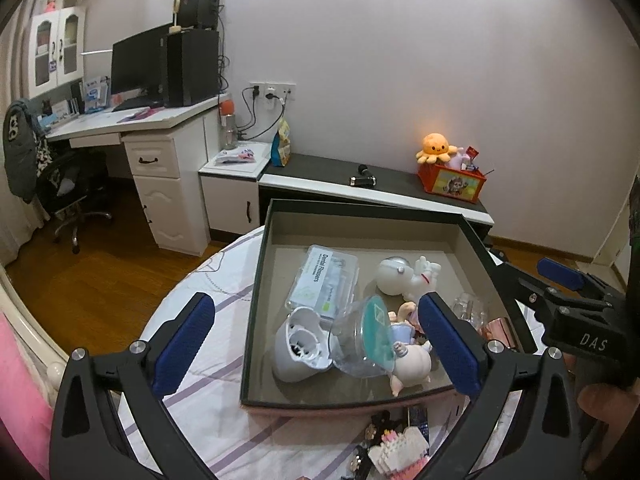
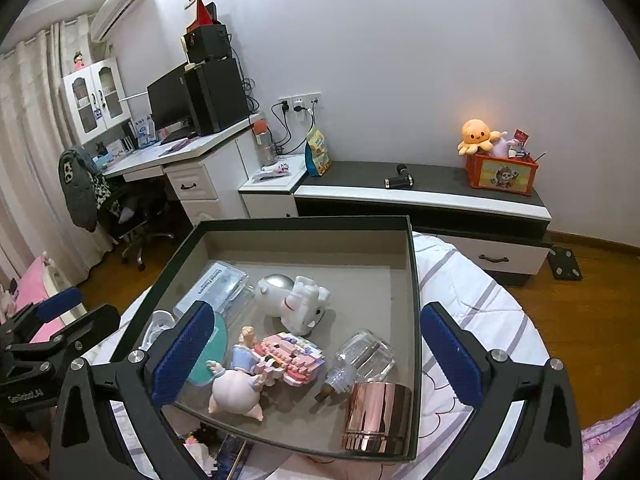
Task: Organize rigid objects
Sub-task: 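Withdraw both grippers from the tray toward the remaining items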
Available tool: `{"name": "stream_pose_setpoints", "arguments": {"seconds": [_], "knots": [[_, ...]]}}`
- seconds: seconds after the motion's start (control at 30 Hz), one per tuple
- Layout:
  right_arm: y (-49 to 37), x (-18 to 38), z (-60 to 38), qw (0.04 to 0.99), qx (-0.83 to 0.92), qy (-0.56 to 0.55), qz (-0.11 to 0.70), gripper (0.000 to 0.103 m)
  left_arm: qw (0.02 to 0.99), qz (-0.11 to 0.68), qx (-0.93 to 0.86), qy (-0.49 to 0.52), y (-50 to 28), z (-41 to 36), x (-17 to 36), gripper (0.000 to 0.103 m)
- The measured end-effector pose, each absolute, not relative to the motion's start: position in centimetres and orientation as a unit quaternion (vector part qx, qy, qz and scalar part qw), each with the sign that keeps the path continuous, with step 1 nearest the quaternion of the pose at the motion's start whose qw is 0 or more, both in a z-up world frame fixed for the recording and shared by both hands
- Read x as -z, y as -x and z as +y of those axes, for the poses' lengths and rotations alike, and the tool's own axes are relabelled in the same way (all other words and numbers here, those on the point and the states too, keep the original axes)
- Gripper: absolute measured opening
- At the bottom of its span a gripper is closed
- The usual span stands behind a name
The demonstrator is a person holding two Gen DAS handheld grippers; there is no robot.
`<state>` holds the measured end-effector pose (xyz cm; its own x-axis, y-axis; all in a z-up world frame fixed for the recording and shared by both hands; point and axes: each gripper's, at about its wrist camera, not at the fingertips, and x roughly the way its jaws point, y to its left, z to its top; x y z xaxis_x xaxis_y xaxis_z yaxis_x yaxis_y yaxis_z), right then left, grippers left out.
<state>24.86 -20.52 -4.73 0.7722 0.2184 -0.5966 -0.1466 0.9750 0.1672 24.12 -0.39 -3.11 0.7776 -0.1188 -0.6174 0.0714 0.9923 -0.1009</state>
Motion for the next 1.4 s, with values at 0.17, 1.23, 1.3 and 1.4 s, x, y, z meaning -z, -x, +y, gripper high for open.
{"name": "stream_pose_setpoints", "arguments": {"seconds": [0.17, 1.23, 1.3, 1.4], "knots": [[-23.7, 3.8, -20.4, 0.942, -0.098, -0.053, 0.317, 0.103, 0.944, 0.325, 0.045, 0.041, -22.6, 0.4, 2.5, 0.103], [-11.3, 0.8, -20.2, 0.950, -0.113, -0.053, 0.287, 0.103, 0.951, 0.300, 0.027, 0.062, -11.0, 2.8, 1.0, 0.103], [-10.4, 0.8, -20.2, 0.950, -0.114, -0.051, 0.286, 0.103, 0.951, 0.301, 0.027, 0.062, -10.3, 2.8, 1.1, 0.103], [-8.8, 0.6, -20.0, 0.951, -0.119, -0.049, 0.282, 0.103, 0.952, 0.300, 0.026, 0.061, -9.3, 2.7, 1.2, 0.103]]}}
